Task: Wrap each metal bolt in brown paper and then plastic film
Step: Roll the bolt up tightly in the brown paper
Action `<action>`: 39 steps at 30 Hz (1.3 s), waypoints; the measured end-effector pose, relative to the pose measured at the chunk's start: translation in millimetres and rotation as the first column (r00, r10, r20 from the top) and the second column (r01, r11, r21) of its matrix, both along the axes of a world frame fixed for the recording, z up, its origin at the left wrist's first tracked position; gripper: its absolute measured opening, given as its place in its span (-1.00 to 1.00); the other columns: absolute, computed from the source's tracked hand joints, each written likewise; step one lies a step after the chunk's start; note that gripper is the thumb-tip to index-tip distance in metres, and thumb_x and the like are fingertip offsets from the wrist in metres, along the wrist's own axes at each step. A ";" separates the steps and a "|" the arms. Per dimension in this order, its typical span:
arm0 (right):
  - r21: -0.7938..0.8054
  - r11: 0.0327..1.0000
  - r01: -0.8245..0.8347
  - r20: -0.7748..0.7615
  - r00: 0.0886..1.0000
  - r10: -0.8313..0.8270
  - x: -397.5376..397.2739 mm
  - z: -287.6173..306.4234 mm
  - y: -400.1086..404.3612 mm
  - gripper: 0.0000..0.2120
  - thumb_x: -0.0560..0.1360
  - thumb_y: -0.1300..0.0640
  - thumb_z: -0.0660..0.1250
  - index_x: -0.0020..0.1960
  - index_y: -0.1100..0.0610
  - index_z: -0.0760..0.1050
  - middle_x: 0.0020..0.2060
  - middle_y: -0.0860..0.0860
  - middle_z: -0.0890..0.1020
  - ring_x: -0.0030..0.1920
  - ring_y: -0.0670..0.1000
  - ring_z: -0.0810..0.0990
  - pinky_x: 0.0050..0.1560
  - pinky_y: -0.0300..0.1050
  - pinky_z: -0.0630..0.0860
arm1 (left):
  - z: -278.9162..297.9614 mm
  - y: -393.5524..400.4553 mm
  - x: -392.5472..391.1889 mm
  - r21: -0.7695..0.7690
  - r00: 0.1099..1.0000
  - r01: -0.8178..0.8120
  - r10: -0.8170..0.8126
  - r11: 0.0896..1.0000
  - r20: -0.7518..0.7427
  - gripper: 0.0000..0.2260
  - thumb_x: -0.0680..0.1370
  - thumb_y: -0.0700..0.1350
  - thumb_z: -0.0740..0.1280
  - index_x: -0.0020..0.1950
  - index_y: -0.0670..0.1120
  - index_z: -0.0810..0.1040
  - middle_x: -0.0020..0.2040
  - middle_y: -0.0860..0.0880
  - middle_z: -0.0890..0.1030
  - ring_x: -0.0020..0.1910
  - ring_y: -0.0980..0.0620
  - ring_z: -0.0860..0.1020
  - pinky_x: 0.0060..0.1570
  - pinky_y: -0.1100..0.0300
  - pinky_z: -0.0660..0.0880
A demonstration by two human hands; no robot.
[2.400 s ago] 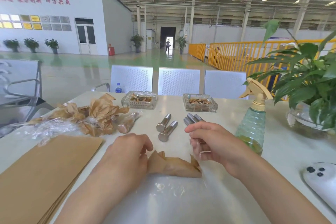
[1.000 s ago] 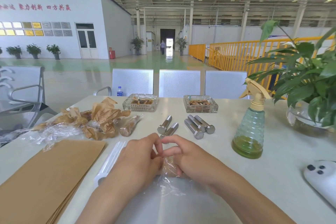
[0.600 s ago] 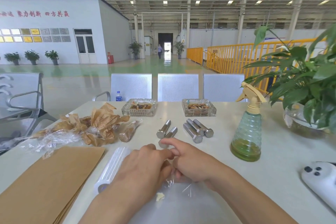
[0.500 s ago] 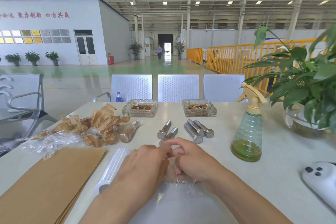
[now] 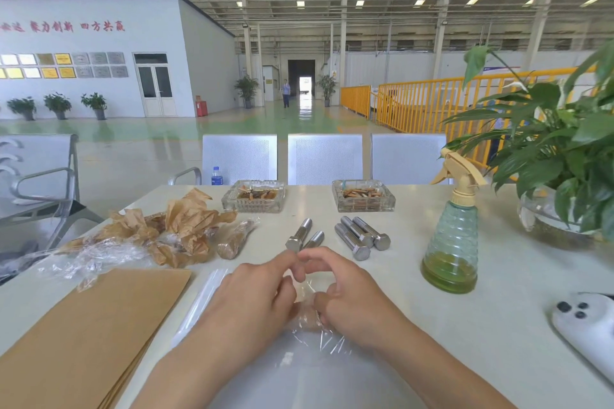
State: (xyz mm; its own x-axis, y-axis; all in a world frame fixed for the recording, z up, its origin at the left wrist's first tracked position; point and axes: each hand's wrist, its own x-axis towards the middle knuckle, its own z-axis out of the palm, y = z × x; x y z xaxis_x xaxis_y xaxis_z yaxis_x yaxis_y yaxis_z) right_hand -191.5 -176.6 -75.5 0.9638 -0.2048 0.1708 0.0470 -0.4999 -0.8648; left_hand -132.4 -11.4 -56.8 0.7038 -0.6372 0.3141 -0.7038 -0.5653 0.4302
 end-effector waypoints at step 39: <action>-0.861 0.446 0.246 0.244 0.968 -0.062 -51.2 -5.1 32.7 -0.40 -0.04 0.20 0.61 -0.09 -0.19 0.52 -0.40 -0.13 0.52 -0.42 0.01 0.51 -0.48 -0.17 0.27 | 41.8 31.7 20.9 0.223 0.946 -0.323 0.320 0.920 0.048 -0.73 0.58 0.07 0.33 0.28 0.21 0.56 0.18 0.15 0.58 0.14 0.04 0.57 0.16 0.09 0.52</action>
State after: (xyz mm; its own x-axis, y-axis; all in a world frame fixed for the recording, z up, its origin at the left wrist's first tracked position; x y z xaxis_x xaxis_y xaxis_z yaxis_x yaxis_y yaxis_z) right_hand -242.7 -143.9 -80.6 0.8729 0.0014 0.4878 -0.0292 -0.9980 0.0552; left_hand -111.5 20.2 -15.0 0.8799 -0.4321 0.1975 -0.4719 -0.8428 0.2588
